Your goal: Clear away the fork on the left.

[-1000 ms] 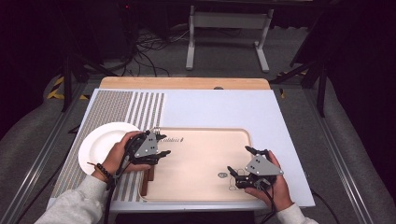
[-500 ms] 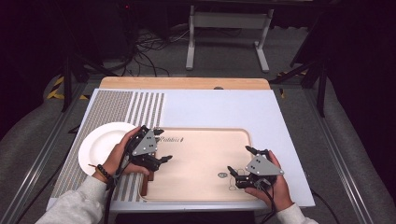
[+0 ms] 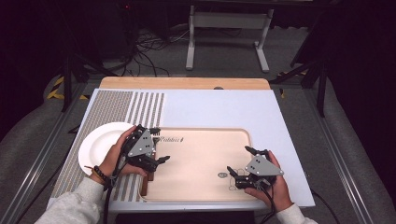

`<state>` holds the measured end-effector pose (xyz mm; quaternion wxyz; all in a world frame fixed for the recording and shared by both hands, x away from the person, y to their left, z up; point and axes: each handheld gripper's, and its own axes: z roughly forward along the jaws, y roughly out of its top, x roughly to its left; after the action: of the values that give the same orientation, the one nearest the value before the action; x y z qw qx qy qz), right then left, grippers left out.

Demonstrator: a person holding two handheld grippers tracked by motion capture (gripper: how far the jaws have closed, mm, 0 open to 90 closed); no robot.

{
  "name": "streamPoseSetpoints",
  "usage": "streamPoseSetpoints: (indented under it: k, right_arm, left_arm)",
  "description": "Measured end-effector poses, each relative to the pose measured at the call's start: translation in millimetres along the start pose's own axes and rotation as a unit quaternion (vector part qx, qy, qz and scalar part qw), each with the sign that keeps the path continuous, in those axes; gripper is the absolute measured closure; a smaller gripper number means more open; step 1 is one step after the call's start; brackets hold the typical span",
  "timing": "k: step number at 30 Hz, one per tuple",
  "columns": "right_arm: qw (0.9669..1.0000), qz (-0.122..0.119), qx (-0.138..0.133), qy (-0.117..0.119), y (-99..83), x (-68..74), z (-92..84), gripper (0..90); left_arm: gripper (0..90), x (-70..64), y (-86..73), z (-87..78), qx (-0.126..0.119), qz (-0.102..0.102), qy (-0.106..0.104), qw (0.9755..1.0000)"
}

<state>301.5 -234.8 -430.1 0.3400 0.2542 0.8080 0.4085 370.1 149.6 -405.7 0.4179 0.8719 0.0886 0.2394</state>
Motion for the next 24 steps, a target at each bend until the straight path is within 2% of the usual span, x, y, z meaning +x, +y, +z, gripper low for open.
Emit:
streamPoseSetpoints:
  k: [10, 24]
  right_arm:
    - [1.0, 0.0, -0.001, 0.001, 0.5, 0.9, -0.2, 12.4]
    - [1.0, 0.004, -0.003, 0.0, 0.6, 0.6, -0.6, 11.9]
  left_arm:
    - [8.0, 0.5, -2.6, -9.8, -0.004, -0.006, 0.005, 1.0]
    - [6.9, 0.1, -9.7, -30.4, -0.006, -0.007, 0.028, 0.9996]
